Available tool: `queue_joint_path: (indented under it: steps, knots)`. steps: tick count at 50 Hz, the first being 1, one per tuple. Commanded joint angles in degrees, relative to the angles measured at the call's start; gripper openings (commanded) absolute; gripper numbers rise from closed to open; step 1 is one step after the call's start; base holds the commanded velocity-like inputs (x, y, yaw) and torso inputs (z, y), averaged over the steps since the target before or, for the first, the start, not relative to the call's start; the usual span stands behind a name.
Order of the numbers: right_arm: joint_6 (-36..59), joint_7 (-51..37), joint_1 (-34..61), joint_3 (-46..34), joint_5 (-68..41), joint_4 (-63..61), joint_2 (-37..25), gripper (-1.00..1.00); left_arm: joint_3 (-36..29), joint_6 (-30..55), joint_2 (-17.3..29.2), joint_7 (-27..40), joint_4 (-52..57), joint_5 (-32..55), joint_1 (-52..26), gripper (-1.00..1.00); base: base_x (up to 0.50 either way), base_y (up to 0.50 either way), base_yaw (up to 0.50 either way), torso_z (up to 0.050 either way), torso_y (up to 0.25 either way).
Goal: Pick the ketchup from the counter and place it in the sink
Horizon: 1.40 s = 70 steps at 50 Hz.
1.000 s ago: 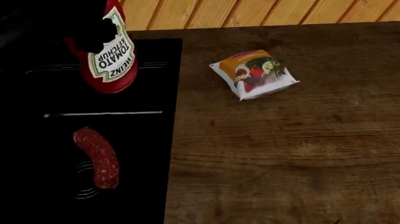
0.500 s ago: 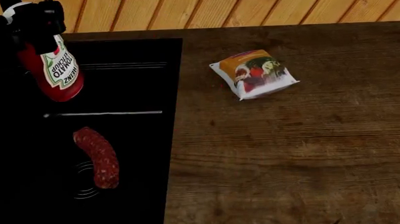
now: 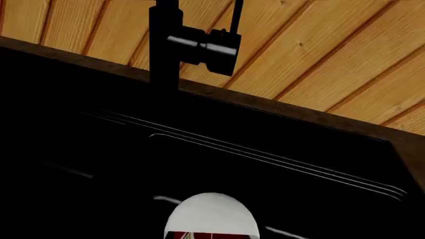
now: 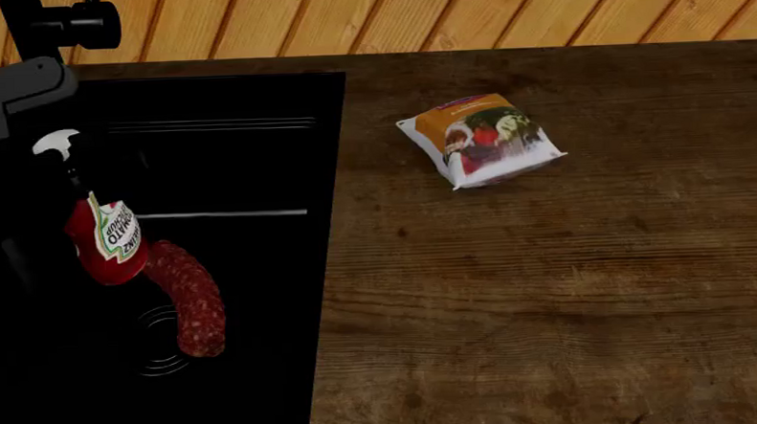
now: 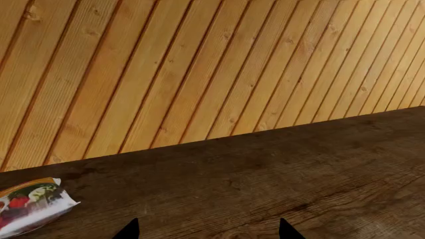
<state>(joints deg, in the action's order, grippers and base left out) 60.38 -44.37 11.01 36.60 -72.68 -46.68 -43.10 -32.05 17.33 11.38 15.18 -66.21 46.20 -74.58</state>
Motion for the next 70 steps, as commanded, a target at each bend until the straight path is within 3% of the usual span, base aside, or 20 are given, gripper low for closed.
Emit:
queue_joint_path:
  steps: [1,24,39,40,70]
  knots:
    - [-0.9,0.8,-1.6,0.8,0.7,-0.3,0.9,1.00,2.8,-5.5,-3.9,-1.9,-8.7,-7.0,1.8,-1.00,0.00,0.00,0.00,0.000,0.000]
    - [-1.1,0.2,-1.9,1.0,0.0,-0.5,0.5,1.00,26.3,-6.5,-7.2,-2.5,-8.8,-32.9,9.5,-1.00,0.00,0.00,0.00,0.000,0.000]
    - [-1.8,1.0,-2.5,0.6,1.0,-0.2,0.8,1.00,38.0,-5.2,-7.2,-5.4,-8.8,-40.5,10.5,-1.00,0.00,0.00,0.00,0.000,0.000]
    - [-1.8,0.9,-2.4,0.5,0.9,-0.2,0.8,1.00,38.5,-4.7,-7.2,-6.1,-8.8,-40.7,10.2,1.00,0.00,0.00,0.00,0.000,0.000]
    - [-2.9,1.7,-2.2,-0.7,1.6,0.3,0.9,1.00,39.6,-4.1,-6.1,-6.8,-8.7,-45.9,3.0,1.00,0.00,0.00,0.00,0.000,0.000]
